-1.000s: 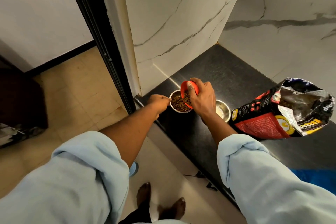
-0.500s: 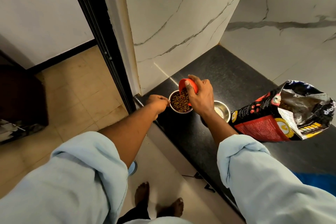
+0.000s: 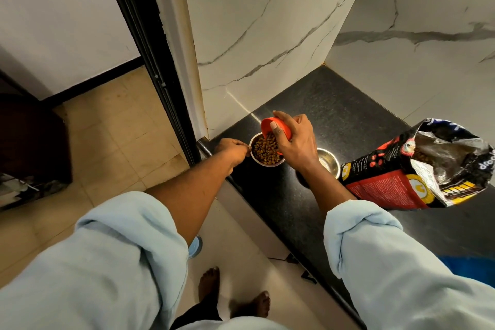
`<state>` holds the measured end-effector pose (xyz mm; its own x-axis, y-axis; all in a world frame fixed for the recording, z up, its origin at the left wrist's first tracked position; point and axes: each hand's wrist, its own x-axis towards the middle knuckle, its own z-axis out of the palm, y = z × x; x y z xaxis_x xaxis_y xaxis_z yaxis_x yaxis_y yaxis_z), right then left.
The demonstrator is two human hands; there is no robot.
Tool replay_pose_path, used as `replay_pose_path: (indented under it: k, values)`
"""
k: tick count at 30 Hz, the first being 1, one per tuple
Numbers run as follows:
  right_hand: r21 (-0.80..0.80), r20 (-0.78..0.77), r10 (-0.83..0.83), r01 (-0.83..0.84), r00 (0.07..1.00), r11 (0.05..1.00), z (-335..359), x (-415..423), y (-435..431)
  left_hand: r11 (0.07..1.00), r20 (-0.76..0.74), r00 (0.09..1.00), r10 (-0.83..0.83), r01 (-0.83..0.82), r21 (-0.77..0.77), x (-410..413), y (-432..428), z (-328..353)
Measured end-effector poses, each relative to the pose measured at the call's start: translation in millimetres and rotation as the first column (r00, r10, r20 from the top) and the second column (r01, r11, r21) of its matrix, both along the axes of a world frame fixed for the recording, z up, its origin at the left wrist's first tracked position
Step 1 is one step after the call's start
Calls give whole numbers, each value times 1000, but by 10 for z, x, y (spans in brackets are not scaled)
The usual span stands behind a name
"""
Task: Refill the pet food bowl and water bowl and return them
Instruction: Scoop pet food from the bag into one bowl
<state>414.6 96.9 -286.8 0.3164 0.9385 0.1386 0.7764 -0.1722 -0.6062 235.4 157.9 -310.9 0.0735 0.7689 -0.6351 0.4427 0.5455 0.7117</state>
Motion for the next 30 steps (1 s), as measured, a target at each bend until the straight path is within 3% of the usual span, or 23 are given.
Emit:
replay_pose_path:
  k: [11,16,25,30]
  values:
    - [47,-18,-2,3,1000,999,-19,28,-38,1000,6,1000,8,-8,4,-2,9,-42]
    - [-23,23,37,-36,999,999,-68,9,-36,999,-6,1000,18,-17,32,19,12,-80]
    - [27,-79,-98,101,992,995,-68,-31,14,999,-10,999,34,-33,35,28,37,-133]
    - [6,-5,-49,49,999,999,-115,-138,-17,999,-7,999,42,-42,34,32,52,-150]
